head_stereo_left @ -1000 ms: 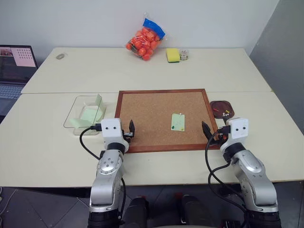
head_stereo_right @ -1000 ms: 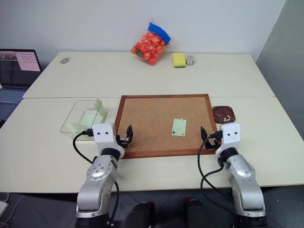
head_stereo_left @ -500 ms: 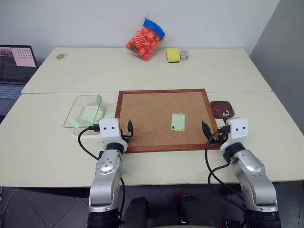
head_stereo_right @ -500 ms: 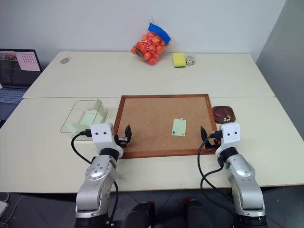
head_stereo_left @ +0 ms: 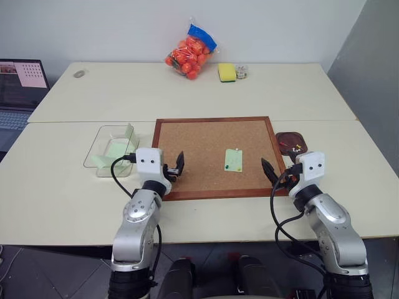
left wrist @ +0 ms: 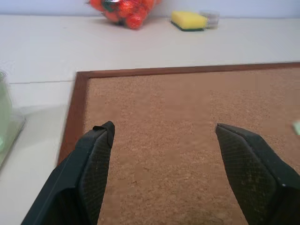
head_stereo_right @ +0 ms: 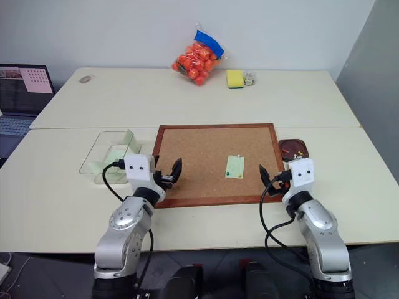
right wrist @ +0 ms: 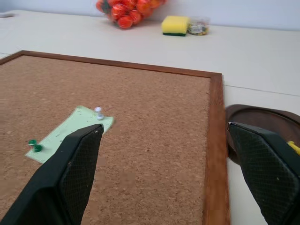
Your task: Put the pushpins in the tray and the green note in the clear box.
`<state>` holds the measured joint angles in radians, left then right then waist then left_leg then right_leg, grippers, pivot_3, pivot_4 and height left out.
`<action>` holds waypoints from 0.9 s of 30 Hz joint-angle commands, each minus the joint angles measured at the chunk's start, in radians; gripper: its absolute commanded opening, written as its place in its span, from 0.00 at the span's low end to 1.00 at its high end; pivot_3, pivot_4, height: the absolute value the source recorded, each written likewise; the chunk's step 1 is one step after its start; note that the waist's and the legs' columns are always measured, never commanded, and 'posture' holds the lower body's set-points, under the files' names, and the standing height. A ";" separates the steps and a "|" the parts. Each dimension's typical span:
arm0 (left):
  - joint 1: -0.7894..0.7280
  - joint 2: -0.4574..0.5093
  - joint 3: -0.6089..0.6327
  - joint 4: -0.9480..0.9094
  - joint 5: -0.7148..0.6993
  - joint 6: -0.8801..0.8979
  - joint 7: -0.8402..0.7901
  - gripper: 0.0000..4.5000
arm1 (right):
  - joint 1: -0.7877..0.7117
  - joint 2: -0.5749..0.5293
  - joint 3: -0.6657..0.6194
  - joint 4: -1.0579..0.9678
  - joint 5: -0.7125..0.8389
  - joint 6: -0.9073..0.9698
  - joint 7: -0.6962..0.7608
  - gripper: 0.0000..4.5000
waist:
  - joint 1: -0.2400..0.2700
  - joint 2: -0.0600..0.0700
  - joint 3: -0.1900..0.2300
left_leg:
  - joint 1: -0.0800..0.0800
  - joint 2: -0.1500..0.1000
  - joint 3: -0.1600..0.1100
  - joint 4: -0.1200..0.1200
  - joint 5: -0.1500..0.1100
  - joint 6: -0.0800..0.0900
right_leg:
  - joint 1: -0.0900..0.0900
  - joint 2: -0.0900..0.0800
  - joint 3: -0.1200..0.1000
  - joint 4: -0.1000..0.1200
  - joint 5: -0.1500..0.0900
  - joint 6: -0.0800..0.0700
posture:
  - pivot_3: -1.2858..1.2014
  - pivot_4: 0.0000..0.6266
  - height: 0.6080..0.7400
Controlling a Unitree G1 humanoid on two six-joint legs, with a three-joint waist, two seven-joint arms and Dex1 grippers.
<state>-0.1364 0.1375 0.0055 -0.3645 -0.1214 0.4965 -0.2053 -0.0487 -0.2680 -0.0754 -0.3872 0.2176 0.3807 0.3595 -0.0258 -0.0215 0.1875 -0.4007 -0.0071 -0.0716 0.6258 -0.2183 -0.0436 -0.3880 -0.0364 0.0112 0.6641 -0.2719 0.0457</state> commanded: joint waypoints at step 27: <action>-0.267 0.176 -0.137 0.399 -0.116 -0.135 -0.476 0.00 | -0.324 -0.013 0.134 0.353 0.016 -0.118 0.189 1.00 | -0.002 0.000 0.000 | 0.000 0.001 0.000 0.000 0.000 0.000 | -0.001 0.001 0.001 0.000 0.004 -0.006 | 0.52 0.24 1.00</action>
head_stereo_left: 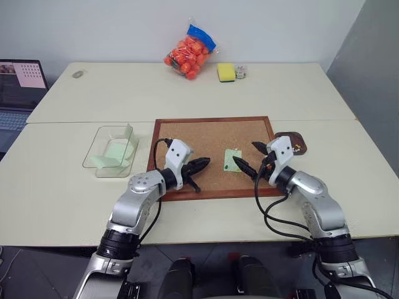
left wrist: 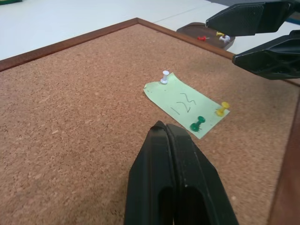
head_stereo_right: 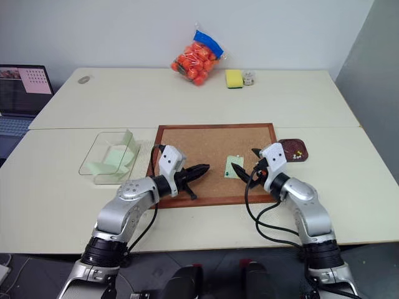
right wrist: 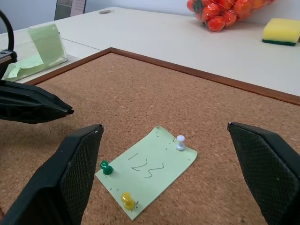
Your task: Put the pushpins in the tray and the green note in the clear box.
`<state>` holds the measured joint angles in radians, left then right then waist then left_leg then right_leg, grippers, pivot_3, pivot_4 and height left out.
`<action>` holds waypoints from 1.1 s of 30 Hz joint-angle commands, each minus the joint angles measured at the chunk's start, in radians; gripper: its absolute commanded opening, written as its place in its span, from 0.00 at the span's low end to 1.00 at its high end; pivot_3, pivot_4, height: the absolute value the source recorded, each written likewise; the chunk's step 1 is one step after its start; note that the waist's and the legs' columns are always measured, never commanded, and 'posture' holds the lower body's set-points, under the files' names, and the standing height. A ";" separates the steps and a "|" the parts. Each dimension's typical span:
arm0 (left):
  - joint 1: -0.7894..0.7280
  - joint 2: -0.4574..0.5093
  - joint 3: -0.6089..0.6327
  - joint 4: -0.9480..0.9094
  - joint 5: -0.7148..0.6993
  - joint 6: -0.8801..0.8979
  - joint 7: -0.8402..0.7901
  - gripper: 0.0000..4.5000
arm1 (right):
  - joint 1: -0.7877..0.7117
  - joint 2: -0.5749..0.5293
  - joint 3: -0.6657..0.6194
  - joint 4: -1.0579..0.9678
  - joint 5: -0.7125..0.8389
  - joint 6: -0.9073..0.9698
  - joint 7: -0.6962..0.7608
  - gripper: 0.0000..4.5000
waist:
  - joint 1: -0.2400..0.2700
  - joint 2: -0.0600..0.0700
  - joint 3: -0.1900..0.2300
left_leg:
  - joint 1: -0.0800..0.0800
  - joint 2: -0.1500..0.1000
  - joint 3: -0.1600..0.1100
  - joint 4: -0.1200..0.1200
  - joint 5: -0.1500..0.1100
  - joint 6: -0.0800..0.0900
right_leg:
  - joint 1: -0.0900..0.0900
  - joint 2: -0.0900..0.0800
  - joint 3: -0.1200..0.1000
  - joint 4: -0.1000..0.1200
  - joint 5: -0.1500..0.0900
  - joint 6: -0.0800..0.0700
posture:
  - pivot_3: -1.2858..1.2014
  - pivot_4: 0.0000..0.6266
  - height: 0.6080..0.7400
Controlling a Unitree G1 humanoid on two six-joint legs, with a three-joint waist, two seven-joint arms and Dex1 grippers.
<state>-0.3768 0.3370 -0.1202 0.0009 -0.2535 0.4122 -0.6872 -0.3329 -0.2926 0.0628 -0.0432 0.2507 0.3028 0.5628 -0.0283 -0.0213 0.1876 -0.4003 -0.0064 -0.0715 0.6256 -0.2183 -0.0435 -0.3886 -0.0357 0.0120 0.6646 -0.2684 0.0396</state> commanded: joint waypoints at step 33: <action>0.025 -0.102 -0.059 0.170 0.137 -0.149 0.049 0.00 | -0.224 0.099 0.041 0.406 -0.143 -0.154 -0.036 0.90 | 0.002 0.005 -0.003 | 0.002 -0.001 0.001 0.002 0.000 0.000 | 0.003 0.000 0.000 0.001 0.001 -0.001 | 0.52 0.24 1.00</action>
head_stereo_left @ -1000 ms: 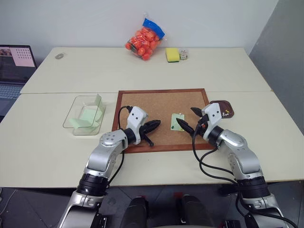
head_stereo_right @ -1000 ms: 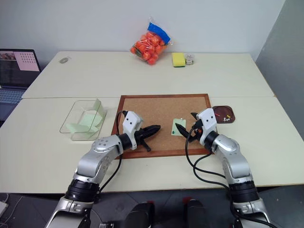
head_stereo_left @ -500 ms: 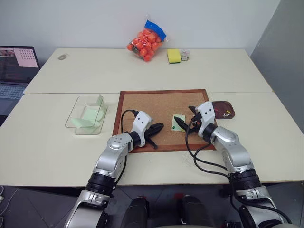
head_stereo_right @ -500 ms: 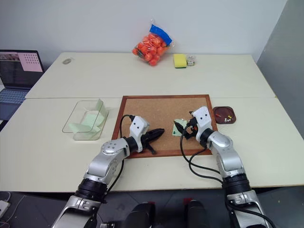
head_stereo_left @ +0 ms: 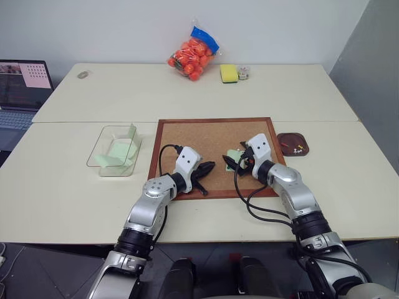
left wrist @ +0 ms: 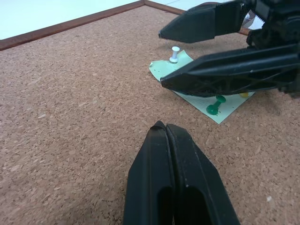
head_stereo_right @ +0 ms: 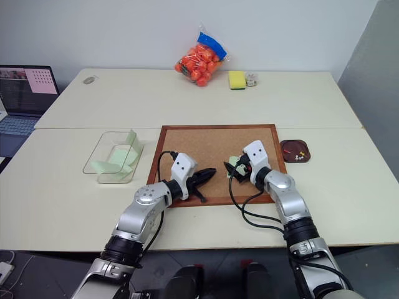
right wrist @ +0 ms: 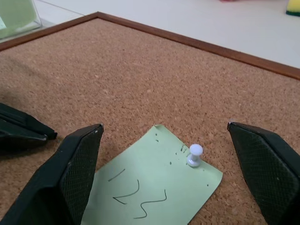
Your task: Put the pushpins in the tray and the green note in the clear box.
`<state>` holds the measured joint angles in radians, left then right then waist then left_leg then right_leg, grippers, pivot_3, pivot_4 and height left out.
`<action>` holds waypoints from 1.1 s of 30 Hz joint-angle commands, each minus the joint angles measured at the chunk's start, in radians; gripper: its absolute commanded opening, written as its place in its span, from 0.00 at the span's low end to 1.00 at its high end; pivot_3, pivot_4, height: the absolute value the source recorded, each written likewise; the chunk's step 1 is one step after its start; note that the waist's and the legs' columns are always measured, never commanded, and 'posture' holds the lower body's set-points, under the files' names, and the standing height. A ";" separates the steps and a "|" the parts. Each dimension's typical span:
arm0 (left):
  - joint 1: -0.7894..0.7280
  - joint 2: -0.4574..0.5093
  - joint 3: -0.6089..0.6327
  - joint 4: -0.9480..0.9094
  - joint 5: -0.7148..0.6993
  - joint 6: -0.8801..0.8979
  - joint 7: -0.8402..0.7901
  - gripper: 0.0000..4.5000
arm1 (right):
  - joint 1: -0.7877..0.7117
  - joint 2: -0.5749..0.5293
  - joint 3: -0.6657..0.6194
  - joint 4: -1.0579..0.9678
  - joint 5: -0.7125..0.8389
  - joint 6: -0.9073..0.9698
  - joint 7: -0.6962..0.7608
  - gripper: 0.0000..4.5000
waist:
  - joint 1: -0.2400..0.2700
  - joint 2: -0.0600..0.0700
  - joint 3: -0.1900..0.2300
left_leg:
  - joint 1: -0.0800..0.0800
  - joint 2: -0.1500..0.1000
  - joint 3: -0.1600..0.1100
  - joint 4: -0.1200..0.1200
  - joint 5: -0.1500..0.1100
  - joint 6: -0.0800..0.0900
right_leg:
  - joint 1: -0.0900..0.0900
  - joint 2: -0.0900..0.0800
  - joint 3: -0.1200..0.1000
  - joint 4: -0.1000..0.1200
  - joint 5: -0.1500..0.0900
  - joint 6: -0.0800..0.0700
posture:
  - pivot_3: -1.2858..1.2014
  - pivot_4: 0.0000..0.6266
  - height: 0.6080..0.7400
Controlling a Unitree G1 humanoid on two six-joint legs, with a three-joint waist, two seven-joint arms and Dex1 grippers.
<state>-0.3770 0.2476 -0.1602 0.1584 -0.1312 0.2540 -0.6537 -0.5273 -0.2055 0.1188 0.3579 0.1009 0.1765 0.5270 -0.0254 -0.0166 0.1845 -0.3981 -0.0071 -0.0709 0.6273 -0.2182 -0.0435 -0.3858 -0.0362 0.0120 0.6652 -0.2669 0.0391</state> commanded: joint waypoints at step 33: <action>0.010 -0.021 -0.015 0.016 0.020 0.005 0.030 0.00 | -0.053 0.039 -0.071 -0.051 0.054 -0.079 0.005 0.00 | -0.001 0.000 0.000 | 0.000 0.000 0.000 0.000 0.000 0.000 | 0.000 0.000 0.000 0.000 0.000 -0.001 | 0.52 0.24 1.00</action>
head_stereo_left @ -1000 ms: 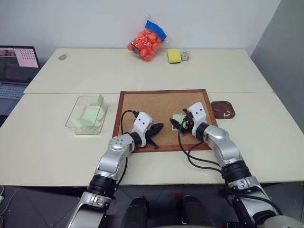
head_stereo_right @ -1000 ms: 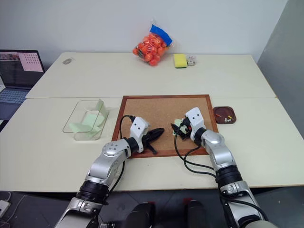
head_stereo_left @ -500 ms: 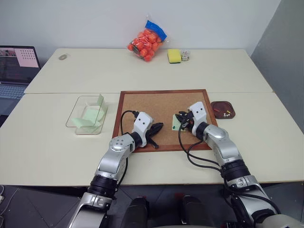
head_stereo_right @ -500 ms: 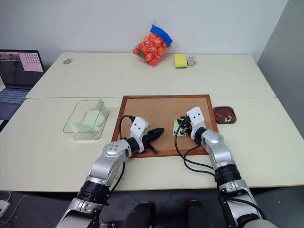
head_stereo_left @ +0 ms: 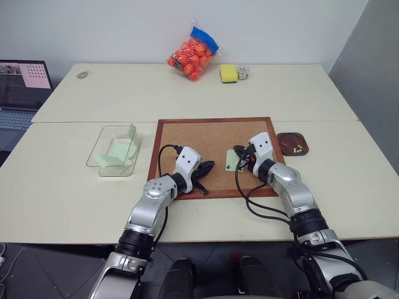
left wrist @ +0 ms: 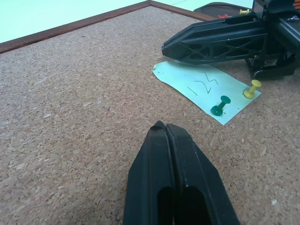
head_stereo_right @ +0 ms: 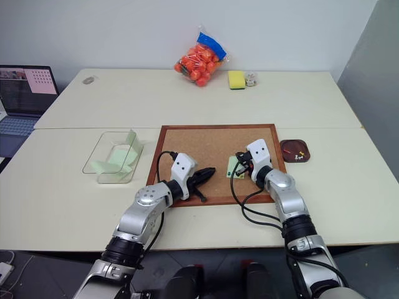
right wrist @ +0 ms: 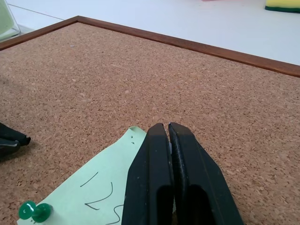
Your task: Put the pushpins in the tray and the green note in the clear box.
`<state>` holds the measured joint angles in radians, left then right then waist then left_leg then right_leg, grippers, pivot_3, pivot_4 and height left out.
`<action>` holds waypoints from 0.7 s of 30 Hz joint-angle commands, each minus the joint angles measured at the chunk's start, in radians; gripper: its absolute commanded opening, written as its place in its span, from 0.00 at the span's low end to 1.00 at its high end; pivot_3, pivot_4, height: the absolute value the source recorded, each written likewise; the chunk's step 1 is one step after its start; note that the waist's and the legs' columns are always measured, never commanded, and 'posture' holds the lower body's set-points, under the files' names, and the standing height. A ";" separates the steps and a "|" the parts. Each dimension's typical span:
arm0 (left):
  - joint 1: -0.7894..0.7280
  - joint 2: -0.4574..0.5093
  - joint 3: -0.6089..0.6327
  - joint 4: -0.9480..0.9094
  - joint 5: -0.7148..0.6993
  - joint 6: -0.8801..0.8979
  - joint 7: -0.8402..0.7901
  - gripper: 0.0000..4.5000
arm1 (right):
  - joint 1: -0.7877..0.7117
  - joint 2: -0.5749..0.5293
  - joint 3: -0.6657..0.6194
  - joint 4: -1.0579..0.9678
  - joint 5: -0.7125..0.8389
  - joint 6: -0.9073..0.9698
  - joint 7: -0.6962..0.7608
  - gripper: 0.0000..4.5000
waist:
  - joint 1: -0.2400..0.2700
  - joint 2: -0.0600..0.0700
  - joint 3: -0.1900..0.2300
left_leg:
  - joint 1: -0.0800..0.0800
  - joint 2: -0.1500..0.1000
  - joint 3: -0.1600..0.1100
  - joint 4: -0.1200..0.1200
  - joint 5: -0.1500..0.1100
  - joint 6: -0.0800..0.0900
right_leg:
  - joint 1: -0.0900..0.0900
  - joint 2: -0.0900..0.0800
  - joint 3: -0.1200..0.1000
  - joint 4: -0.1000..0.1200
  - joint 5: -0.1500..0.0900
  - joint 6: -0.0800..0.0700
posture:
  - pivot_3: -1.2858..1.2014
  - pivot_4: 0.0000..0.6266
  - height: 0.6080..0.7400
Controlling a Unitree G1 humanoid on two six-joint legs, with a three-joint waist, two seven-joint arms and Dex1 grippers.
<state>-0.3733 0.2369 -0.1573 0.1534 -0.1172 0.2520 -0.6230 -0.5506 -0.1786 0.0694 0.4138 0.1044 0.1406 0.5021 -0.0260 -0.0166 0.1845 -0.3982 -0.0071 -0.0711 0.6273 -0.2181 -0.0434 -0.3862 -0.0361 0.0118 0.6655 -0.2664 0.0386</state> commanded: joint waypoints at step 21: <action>0.005 -0.020 -0.014 0.027 0.008 0.002 -0.002 0.00 | -0.007 -0.020 -0.093 -0.195 0.046 -0.025 -0.053 0.00 | 0.001 0.000 0.000 | 0.000 0.000 -0.001 0.000 0.000 0.000 | 0.000 0.000 0.000 0.000 0.000 0.000 | 0.52 0.24 1.00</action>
<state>-0.3790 0.2269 -0.1525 0.1609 -0.1141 0.2496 -0.6225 -0.5479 -0.1834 0.0419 0.2775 0.1374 0.1244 0.5085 -0.0247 -0.0166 0.1845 -0.3984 -0.0070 -0.0715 0.6274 -0.2181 -0.0434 -0.3860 -0.0362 0.0114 0.6654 -0.2664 0.0386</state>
